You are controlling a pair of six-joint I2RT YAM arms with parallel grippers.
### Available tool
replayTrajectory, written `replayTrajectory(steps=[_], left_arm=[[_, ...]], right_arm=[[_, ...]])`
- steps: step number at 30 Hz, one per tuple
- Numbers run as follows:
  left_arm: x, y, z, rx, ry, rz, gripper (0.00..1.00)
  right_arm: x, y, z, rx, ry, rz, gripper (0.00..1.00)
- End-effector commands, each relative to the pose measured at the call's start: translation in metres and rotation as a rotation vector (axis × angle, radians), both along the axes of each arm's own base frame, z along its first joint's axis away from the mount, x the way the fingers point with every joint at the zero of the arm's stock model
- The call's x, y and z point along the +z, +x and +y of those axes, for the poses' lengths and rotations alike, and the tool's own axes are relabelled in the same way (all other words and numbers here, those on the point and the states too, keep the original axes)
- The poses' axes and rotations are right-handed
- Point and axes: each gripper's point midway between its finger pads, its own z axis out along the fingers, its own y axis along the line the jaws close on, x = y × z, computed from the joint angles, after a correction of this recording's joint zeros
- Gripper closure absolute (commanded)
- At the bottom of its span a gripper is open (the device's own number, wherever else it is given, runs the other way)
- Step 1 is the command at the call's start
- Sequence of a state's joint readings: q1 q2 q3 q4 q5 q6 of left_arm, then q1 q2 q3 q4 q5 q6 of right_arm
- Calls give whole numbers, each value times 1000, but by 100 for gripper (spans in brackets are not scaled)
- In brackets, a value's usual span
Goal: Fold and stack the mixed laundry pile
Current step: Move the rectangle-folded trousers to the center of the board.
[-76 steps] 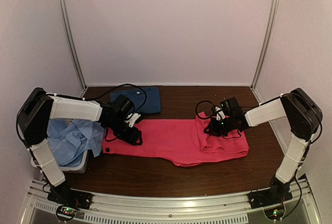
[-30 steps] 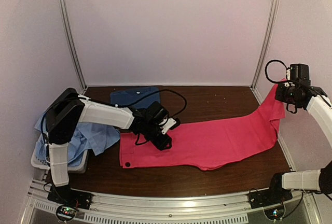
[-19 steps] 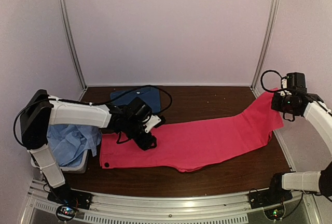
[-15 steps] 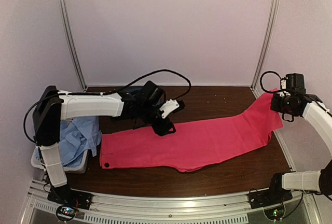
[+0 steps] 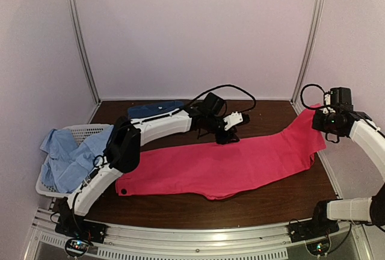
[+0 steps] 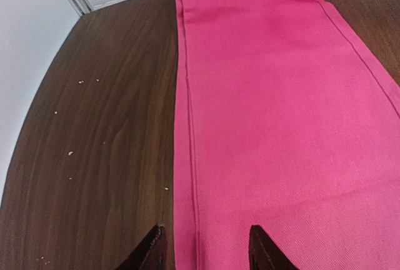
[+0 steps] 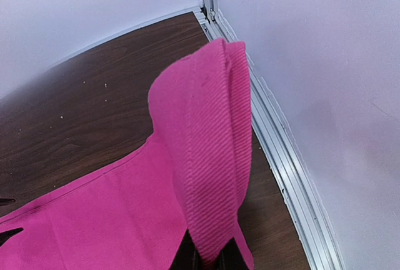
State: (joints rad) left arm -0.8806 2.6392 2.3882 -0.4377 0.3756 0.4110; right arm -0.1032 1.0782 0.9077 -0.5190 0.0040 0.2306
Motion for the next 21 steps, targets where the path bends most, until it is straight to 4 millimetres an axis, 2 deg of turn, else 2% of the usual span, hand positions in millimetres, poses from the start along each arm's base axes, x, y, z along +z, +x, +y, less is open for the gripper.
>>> replayTrajectory(steps=[1, 3, 7, 9, 11, 13, 16, 19, 21], left_arm=[[-15, -5, -10, -67, 3, 9, 57], [-27, -1, -8, -40, 26, 16, 58], [-30, 10, -3, 16, 35, 29, 61], [-35, 8, 2, 33, 46, 83, 67], [-40, 8, 8, 79, 56, 157, 67], [-58, 11, 21, 143, 124, 185, 66], [-84, 3, 42, 186, 238, 237, 69], [-99, -14, 66, 205, 323, 283, 69], [-109, -29, 89, 225, 375, 297, 69]], right_arm=[[2, 1, -2, -6, 0, -26, 100], [0, 0, -2, -6, 1, -25, 100], [-1, 1, -2, -8, 2, -27, 100], [-1, 2, -2, -8, 4, -27, 100], [0, 3, 2, 7, 19, -33, 100], [0, 4, 3, 10, 24, -34, 100], [2, 3, 2, 8, 22, -38, 100], [3, 1, 2, 6, 17, -36, 100], [5, 0, 2, 4, 16, -37, 100]])
